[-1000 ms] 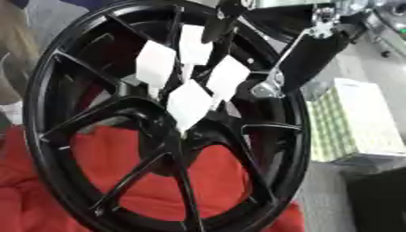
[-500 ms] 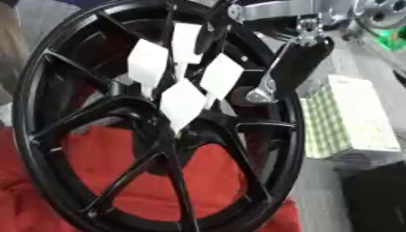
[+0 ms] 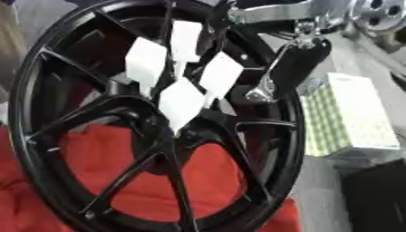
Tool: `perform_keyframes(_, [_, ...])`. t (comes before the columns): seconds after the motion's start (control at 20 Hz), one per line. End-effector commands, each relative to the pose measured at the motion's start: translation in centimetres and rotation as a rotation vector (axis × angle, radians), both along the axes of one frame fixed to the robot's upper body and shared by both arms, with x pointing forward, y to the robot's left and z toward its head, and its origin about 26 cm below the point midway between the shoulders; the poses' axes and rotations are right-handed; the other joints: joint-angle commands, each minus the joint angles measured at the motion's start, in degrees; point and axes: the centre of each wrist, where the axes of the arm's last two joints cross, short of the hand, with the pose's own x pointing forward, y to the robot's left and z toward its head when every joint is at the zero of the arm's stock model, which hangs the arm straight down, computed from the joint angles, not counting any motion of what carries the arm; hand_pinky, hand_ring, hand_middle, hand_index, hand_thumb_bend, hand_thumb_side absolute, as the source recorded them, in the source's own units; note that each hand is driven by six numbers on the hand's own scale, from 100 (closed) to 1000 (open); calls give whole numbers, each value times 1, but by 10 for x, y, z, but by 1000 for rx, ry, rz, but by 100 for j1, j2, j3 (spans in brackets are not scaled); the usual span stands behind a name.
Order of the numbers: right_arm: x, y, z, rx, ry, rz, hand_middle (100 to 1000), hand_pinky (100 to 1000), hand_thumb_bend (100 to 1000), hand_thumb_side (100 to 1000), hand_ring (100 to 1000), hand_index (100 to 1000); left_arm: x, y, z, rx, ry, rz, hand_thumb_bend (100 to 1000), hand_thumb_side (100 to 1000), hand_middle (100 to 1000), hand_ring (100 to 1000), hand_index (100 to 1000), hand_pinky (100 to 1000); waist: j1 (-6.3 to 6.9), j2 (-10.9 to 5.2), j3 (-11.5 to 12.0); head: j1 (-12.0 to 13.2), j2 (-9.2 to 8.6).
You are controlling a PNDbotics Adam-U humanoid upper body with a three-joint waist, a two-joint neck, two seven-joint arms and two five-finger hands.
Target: Pull the pin out of the wheel hub.
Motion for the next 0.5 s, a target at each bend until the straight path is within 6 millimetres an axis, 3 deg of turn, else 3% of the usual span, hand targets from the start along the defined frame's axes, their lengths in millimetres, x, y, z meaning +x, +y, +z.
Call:
perform_keyframes(0.05, [-5,-3,10,10,-43,-10,783,1000,373,100,864,815,-3,-3,9,20,-30,-10,100,611,696,735,837,848,61,-81,-5,-14,-32])
perform_keyframes(0.5, [-7,6,15,80,-17,54,766,990,416,100,850,819,-3,-3,7,16,-21,-11,100,612,697,735,837,849,61,-121,-28,-199,224])
